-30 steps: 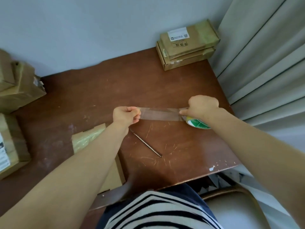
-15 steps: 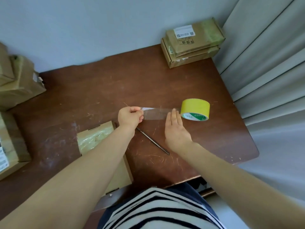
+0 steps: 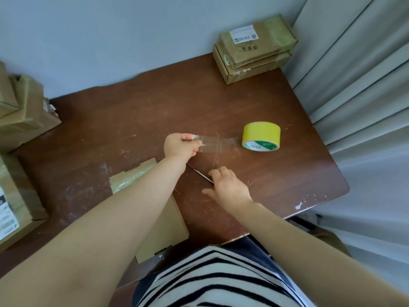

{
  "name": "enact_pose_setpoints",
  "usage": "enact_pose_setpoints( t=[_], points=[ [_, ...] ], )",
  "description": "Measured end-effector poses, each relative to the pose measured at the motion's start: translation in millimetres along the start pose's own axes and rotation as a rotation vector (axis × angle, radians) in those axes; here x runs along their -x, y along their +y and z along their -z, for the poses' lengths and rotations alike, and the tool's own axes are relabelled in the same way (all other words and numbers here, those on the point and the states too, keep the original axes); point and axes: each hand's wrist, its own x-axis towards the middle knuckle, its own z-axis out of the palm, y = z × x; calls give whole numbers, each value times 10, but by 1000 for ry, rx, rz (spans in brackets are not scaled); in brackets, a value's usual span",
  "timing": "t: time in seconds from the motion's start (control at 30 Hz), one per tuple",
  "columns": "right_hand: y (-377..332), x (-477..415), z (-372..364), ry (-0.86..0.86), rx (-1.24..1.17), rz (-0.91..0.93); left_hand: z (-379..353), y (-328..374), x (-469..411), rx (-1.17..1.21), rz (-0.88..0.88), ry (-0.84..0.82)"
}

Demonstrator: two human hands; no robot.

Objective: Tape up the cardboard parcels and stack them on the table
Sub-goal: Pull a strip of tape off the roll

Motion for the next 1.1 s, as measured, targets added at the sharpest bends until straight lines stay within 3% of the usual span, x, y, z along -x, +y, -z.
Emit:
enact_pose_setpoints(
  t=[0.07, 0.17, 0.3, 0.43, 0.53, 0.7, 0.93, 1.1],
  points=[
    [9, -31, -11, -3, 81, 11, 9, 18, 6, -44, -10, 2],
    [147, 47, 11, -9, -24, -27, 23, 40, 5, -78, 1, -17],
    [403, 253, 52, -22, -401, -223, -2, 6, -1, -76, 9, -24],
    [454, 278, 80, 126, -858, -399, 3, -47, -15, -83, -10, -28],
    [397, 176, 155, 189, -801, -353, 3, -54, -27, -83, -18, -16],
    [305, -24, 313, 155, -809, -362, 1, -52, -15, -82, -26, -10],
    [209, -229, 404, 165, -390, -368, -32, -31, -3, -94, -43, 2],
    [184, -216, 380, 164, -271, -371, -62, 10, 1, -76, -39, -4]
  ],
)
